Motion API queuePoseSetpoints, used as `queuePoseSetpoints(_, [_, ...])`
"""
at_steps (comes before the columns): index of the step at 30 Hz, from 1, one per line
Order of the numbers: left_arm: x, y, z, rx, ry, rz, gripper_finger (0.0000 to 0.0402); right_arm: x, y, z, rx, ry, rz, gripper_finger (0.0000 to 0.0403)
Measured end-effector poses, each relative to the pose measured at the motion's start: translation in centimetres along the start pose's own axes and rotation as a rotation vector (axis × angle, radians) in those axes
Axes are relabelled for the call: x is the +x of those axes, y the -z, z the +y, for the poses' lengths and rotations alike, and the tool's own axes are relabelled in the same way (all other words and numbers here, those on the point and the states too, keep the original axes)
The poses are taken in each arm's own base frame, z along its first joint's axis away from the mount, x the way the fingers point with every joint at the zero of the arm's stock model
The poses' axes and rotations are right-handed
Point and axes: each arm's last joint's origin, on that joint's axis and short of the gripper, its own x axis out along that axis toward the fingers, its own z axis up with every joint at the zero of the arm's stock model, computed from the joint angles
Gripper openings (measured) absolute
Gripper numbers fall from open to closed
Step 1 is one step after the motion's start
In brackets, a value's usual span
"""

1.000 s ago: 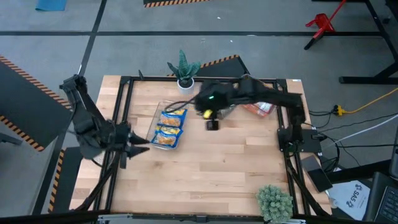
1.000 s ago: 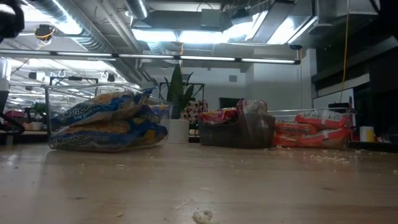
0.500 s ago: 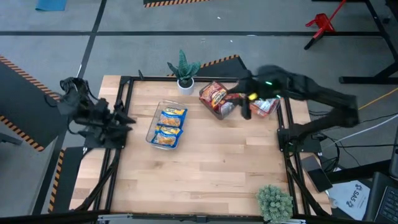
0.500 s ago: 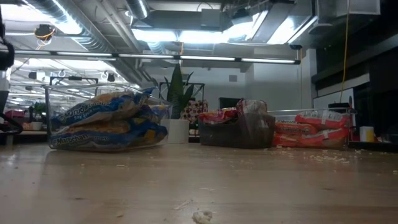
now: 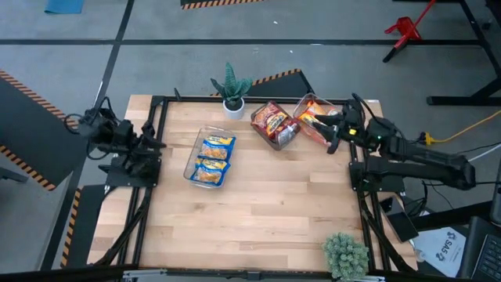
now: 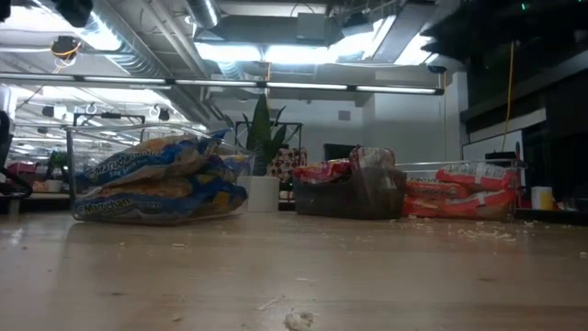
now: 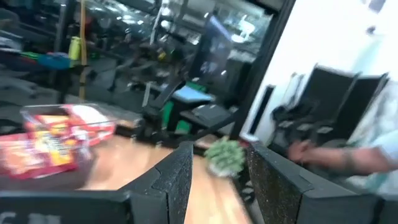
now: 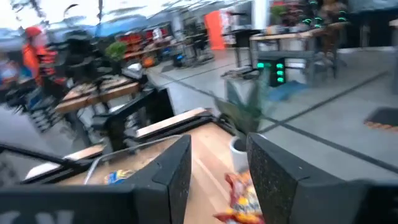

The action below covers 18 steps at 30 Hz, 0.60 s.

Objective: Sort Maruchan noodles
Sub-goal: Return to Home Position

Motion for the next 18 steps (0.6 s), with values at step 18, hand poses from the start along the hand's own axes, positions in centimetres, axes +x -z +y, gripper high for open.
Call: queuePoseSetpoints(18, [3.2, 12.2, -0.1, -0.156, -0.007, 0.129, 0.0149, -3.4, 10.4, -2.9, 0.288, 0.152, -0.041, 0.0143])
